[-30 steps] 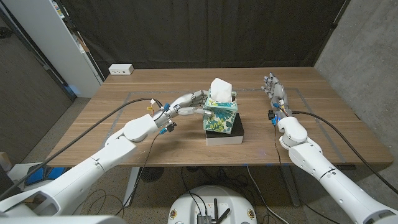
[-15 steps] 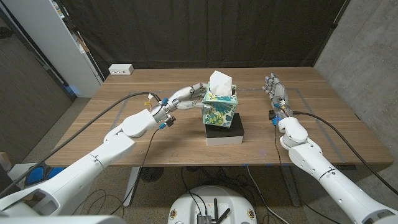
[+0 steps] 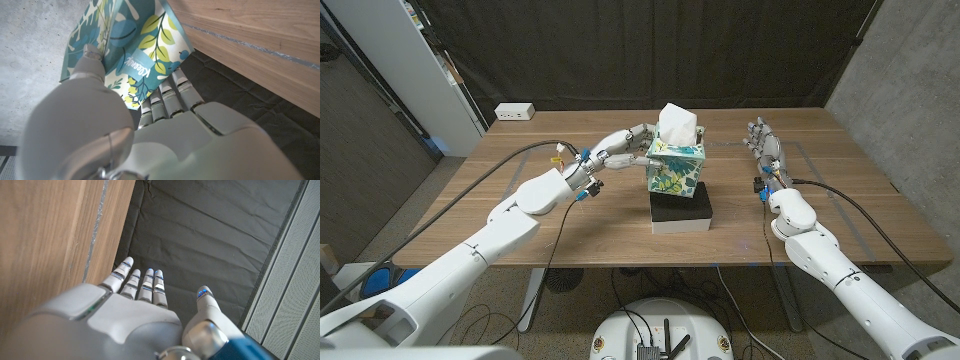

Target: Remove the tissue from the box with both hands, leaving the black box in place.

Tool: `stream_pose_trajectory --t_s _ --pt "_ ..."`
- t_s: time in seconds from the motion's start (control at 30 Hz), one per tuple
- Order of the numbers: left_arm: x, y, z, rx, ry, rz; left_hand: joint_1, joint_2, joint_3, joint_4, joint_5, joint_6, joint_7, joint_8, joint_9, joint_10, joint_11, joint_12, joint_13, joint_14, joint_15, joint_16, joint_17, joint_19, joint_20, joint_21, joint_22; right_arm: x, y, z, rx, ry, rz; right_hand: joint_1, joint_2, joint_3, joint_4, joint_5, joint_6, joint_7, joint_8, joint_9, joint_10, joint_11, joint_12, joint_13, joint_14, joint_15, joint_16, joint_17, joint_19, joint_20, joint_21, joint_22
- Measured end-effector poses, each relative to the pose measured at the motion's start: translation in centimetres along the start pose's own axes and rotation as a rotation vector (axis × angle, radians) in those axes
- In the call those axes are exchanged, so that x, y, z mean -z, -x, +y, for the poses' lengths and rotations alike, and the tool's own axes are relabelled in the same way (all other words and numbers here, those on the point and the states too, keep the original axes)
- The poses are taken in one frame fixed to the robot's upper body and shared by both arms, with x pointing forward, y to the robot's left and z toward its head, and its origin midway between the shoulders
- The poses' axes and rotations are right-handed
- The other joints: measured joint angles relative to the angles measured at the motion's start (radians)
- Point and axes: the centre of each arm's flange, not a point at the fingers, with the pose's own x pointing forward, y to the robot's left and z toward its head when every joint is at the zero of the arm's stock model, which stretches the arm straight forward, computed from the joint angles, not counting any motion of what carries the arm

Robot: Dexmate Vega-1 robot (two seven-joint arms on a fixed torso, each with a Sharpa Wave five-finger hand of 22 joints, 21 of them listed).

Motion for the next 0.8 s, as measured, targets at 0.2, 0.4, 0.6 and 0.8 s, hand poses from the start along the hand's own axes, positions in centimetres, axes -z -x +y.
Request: stream_pose_trajectory --t_s 0.2,0.4,0.6,0.8 --pt "-0.68 -0.15 0.33 -0.008 -0.007 -0.011 0.0 0.0 0.002 0.001 -0.001 0.0 0.0 0.0 0.0 0.002 0.002 -0.002 0.0 0.0 0.0 0.0 0.0 0.0 0.0 0.0 0.0 0.06 0.1 -0.18 0.0 0.0 0.001 0.0 0.0 0.0 0.0 0.0 0.0 0.0 0.0 0.0 0.0 0.0 0.0 0.0 0.0 0.0 0.0 0.0 0.0 0.0 0.0 0.0" --pt "-0.86 -0.11 0.4 -0.014 -0.008 -0.011 0.0 0.0 0.002 0.001 -0.001 0.0 0.0 0.0 0.0 0.001 0.002 -0.004 0.0 0.0 0.0 -0.004 0.005 0.0 0.0 0.0 0.0 0.03 0.24 -0.33 0.001 -0.002 0.002 0.0 0.0 0.0 0.0 0.0 0.0 0.0 0.0 0.0 0.0 0.0 0.0 0.0 0.0 0.0 0.0 0.0 0.0 0.0 0.0 0.0" --pt "-0.85 -0.03 0.44 -0.021 -0.007 -0.004 0.0 0.0 0.001 0.001 -0.001 0.0 0.0 0.0 0.0 0.001 0.002 -0.008 0.0 0.0 0.0 -0.007 0.005 0.0 0.0 -0.005 0.0 -0.08 0.39 -0.39 0.0 -0.001 0.001 0.0 0.0 0.0 0.0 0.0 0.0 0.0 0.0 0.0 0.0 0.0 0.0 0.0 0.0 0.0 0.0 0.0 0.0 0.0 0.0 0.0" --pt "-0.81 0.28 0.38 -0.032 -0.005 0.003 0.0 0.0 0.004 0.004 -0.001 0.0 0.0 0.0 0.0 0.005 -0.002 -0.008 0.0 0.0 0.0 -0.007 0.005 0.0 0.0 -0.006 -0.001 -0.12 0.64 -0.43 -0.002 -0.003 0.001 0.0 0.0 0.0 0.0 0.0 0.0 0.0 0.0 0.0 0.0 0.0 0.0 0.0 0.0 0.0 0.0 0.0 0.0 0.0 0.0 0.0"
